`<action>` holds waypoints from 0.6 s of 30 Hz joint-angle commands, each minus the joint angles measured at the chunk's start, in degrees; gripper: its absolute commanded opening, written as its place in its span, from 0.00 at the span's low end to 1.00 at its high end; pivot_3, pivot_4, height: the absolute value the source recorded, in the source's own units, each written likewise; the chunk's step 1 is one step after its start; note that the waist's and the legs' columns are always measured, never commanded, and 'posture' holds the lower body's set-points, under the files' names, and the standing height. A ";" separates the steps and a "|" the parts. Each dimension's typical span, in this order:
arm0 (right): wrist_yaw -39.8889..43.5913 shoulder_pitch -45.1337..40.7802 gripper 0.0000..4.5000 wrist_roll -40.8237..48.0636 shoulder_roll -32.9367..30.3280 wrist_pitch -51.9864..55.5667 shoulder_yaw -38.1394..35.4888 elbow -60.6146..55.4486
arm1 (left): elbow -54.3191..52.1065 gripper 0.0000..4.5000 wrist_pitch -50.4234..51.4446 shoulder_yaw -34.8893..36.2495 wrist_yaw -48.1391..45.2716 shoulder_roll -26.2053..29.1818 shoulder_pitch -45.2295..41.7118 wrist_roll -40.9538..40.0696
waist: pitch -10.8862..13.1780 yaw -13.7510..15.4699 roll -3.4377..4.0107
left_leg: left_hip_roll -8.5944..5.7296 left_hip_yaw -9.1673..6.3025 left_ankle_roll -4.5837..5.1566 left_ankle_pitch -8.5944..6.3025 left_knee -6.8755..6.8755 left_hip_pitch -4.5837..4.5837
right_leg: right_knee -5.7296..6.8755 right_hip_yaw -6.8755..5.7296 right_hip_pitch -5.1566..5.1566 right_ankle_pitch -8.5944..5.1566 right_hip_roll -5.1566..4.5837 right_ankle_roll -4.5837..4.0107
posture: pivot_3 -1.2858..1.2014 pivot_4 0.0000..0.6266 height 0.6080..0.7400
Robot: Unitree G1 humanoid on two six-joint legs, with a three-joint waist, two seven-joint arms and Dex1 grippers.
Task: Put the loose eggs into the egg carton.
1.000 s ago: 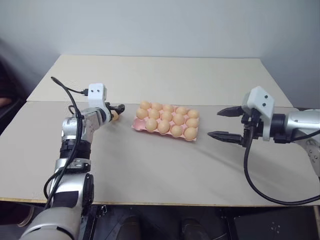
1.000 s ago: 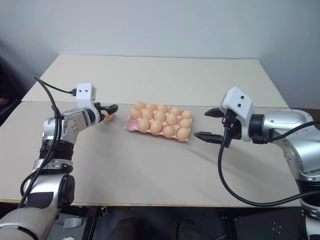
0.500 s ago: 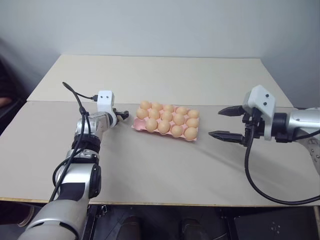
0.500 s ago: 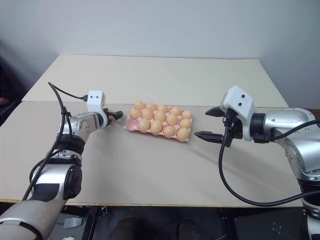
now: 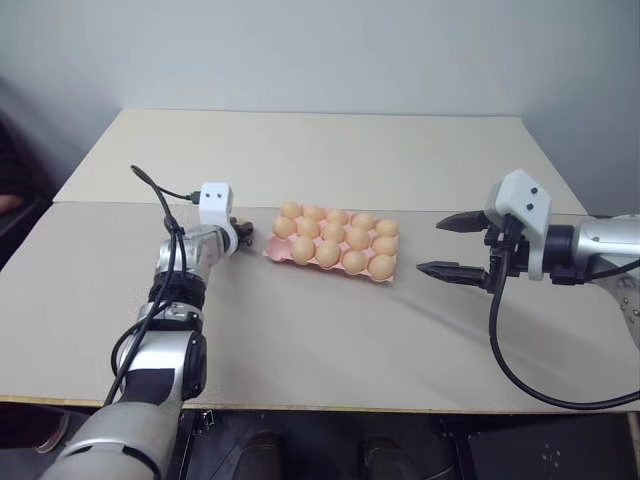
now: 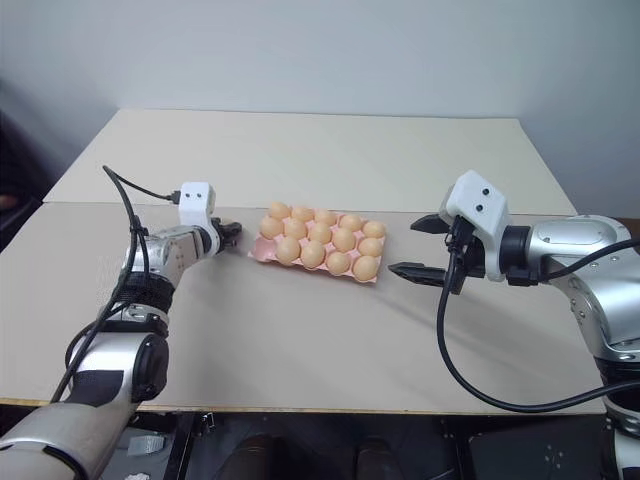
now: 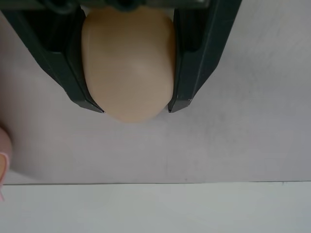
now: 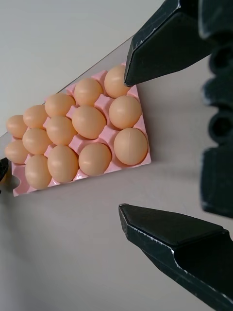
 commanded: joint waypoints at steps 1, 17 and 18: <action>-0.56 -0.59 1.00 1.02 -0.80 0.26 -3.26 -2.00 | -15.40 0.39 5.58 1.09 -4.21 2.00 3.61 -3.94 | 0.00 -0.07 0.00 | 0.00 0.00 0.00 0.00 0.00 0.00 | 0.02 0.00 0.00 0.00 0.00 0.00 | 0.52 0.24 1.00; -3.70 3.06 1.00 2.30 -0.28 1.12 -6.14 -5.09 | -37.63 0.39 7.76 -1.69 -18.23 4.11 16.38 -13.67 | -0.01 0.21 0.01 | 0.01 -0.05 0.29 -0.17 0.01 0.07 | -0.05 -0.01 0.13 0.00 -0.01 0.00 | 0.52 0.24 1.00; -3.95 3.40 1.00 2.43 -0.40 1.21 -6.39 -5.33 | -36.89 0.39 6.52 -2.46 -18.02 3.31 16.18 -13.14 | -0.01 0.19 0.01 | 0.01 -0.04 0.29 -0.17 0.01 0.06 | -0.05 0.00 0.12 0.00 -0.01 0.00 | 0.52 0.24 1.00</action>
